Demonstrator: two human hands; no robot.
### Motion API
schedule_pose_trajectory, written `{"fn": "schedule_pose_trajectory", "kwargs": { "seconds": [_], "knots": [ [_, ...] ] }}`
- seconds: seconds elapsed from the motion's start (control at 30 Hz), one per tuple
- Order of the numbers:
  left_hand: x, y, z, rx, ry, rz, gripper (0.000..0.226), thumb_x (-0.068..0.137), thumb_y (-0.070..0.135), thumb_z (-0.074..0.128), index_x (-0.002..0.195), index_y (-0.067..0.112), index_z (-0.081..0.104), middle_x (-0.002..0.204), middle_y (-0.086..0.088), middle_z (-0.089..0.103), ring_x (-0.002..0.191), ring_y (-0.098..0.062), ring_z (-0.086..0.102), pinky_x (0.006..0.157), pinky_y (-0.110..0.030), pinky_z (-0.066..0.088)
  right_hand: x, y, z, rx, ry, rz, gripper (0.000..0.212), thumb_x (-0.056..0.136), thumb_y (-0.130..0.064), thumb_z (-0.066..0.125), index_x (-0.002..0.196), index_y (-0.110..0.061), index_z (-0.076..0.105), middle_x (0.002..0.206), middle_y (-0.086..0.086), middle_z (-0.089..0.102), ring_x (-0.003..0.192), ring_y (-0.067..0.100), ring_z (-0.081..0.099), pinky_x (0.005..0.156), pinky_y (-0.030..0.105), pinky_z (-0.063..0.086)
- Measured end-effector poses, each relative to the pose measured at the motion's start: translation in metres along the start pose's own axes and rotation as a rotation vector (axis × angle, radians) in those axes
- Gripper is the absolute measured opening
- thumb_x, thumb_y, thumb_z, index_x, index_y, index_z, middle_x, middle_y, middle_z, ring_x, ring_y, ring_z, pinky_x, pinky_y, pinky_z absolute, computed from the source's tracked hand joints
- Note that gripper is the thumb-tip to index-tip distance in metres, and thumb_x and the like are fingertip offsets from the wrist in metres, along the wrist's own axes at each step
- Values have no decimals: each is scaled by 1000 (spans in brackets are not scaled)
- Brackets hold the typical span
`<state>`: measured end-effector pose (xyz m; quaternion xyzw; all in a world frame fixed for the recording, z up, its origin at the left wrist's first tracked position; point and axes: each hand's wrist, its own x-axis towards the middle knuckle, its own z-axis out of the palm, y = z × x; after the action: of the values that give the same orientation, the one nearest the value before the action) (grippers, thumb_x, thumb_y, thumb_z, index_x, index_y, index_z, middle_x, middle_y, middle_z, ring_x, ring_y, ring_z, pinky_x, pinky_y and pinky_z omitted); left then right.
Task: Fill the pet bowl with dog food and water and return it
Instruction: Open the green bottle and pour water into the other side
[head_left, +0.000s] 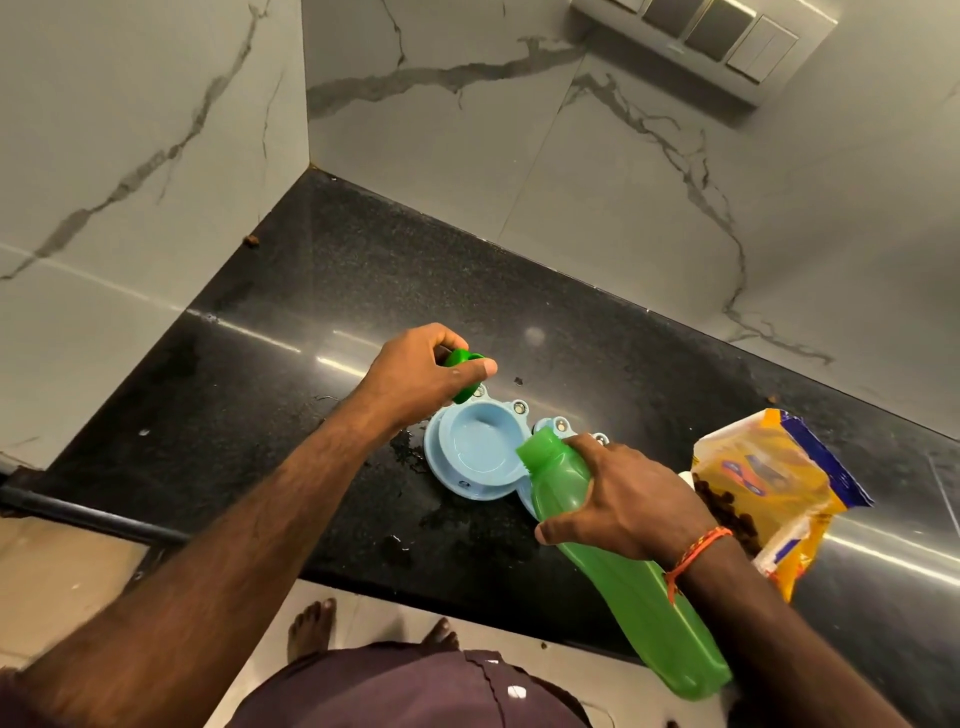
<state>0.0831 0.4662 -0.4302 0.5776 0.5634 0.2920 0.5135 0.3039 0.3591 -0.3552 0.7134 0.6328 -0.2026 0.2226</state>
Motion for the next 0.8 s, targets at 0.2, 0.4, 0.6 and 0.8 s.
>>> {"fn": "schedule_pose_trajectory", "kwargs": {
  "seconds": [0.2, 0.4, 0.6, 0.8],
  "knots": [
    [-2, -1, -2, 2, 4, -6, 44, 82, 56, 80, 110, 25, 66, 103, 3, 70, 95, -16, 70, 86, -45, 63, 0, 1, -1, -24, -16, 8, 114, 57, -86, 67, 152, -40, 25, 128, 3, 56, 112, 24, 59, 93, 39, 53],
    [-2, -3, -2, 10, 12, -5, 43, 81, 57, 80, 108, 26, 67, 103, 5, 71, 96, -15, 70, 88, -46, 63, 0, 2, -2, -27, -37, 10, 117, 56, -87, 67, 153, -40, 24, 134, 4, 56, 116, 24, 58, 96, 40, 52],
    [-2, -4, -2, 20, 13, -5, 45, 81, 57, 80, 111, 25, 67, 104, 4, 70, 97, -16, 70, 88, -46, 62, -1, 0, -3, -48, -44, 16, 118, 56, -87, 67, 154, -40, 21, 137, 4, 55, 119, 25, 57, 98, 39, 51],
    [-2, -5, -4, 13, 13, -9, 47, 80, 58, 81, 112, 26, 67, 105, 5, 70, 98, -16, 69, 88, -47, 63, -2, -2, -6, -71, -56, 15, 115, 59, -86, 67, 155, -39, 22, 136, 4, 56, 118, 25, 57, 97, 38, 52]
  ]
}}
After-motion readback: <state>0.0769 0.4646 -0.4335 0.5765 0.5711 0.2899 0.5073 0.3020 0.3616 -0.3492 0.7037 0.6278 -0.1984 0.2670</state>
